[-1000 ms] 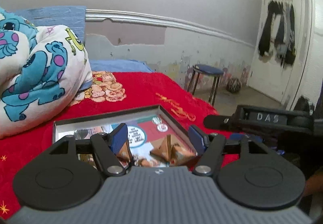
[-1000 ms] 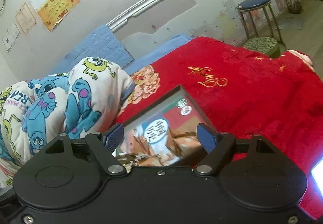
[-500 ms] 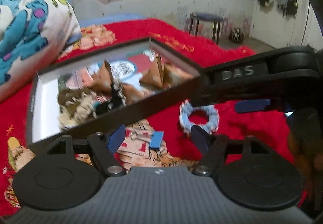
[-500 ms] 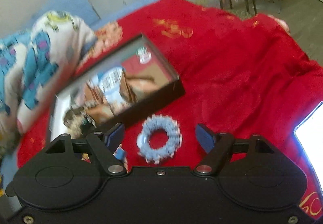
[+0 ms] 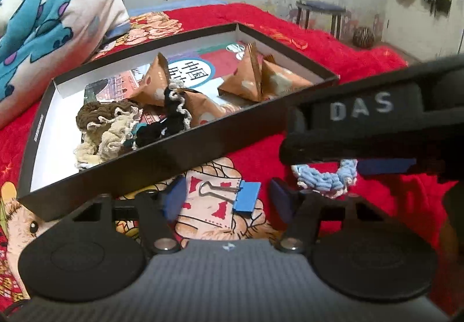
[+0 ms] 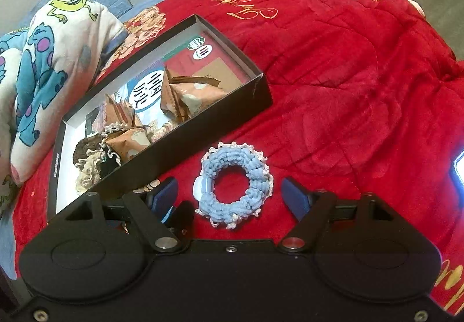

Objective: Organize objects
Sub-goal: 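Move both grippers back over the blue scrunchie and blue binder clip, then grasp the blue crocheted scrunchie with the right gripper while the left grasps the blue binder clip, then lift and carry the scrunchie and binder clip toward the box lid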

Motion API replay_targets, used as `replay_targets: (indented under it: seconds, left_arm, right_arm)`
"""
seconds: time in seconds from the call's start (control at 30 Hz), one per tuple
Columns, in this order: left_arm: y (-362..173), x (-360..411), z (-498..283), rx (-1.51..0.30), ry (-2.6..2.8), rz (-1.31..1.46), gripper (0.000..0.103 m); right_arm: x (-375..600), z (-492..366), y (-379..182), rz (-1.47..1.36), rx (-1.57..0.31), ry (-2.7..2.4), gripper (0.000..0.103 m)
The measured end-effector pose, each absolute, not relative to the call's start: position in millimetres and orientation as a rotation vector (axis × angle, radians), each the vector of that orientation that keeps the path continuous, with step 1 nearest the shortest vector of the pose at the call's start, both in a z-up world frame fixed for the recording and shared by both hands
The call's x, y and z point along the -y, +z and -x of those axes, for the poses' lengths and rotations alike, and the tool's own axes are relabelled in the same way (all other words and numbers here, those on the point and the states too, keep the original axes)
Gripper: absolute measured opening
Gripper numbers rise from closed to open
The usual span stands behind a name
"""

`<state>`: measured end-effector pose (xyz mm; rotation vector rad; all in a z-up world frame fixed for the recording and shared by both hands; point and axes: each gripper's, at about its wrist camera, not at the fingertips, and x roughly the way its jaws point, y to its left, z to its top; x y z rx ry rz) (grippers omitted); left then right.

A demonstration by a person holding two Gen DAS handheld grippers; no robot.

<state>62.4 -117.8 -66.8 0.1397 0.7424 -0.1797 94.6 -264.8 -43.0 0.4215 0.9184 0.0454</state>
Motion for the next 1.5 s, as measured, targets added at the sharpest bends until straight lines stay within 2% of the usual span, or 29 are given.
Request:
replay_targets:
  seconds: [0.03, 0.07, 0.2, 0.47, 0.53, 0.6, 0.87, 1.5]
  left_arm:
    - [-66.4, 119.7, -62.6, -0.745, -0.184, -0.143, 0.053]
    - [-65.4, 121.0, -62.6, -0.752, -0.188, -0.137, 0.05]
    - [-62.7, 120.6, -62.4, -0.779, -0.173, -0.114, 0.049]
    - [-56.5, 109.5, -64.9, -0.809, -0.075, -0.078, 0.049]
    - [-56.5, 107.7, -66.5, -0.806, -0.066, -0.065, 0.049]
    - [-56.5, 107.9, -66.6, -0.802, -0.056, -0.067, 0.049]
    - [-55.5, 110.4, -65.8, -0.787, -0.045, -0.067, 0.049]
    - [-47.0, 103.6, -68.9, -0.803, -0.021, -0.055, 0.049]
  right_arm:
    - [264.0, -94.7, -43.4, -0.415, -0.917, 0.04, 0.079]
    - [261.4, -95.5, -43.5, -0.397, -0.916, 0.039, 0.08]
    - [252.5, -96.2, -44.4, -0.342, -0.914, 0.039, 0.079]
    - [246.6, -97.1, -46.5, -0.264, -0.92, 0.017, 0.052]
    - [244.1, -96.8, -47.5, -0.236, -0.913, -0.005, 0.037]
    - [244.7, -96.8, -48.1, -0.232, -0.906, -0.022, 0.028]
    - [245.0, -93.0, -46.1, -0.248, -0.882, -0.01, 0.023]
    - [246.6, -82.2, -31.7, -0.345, -0.867, 0.113, 0.022]
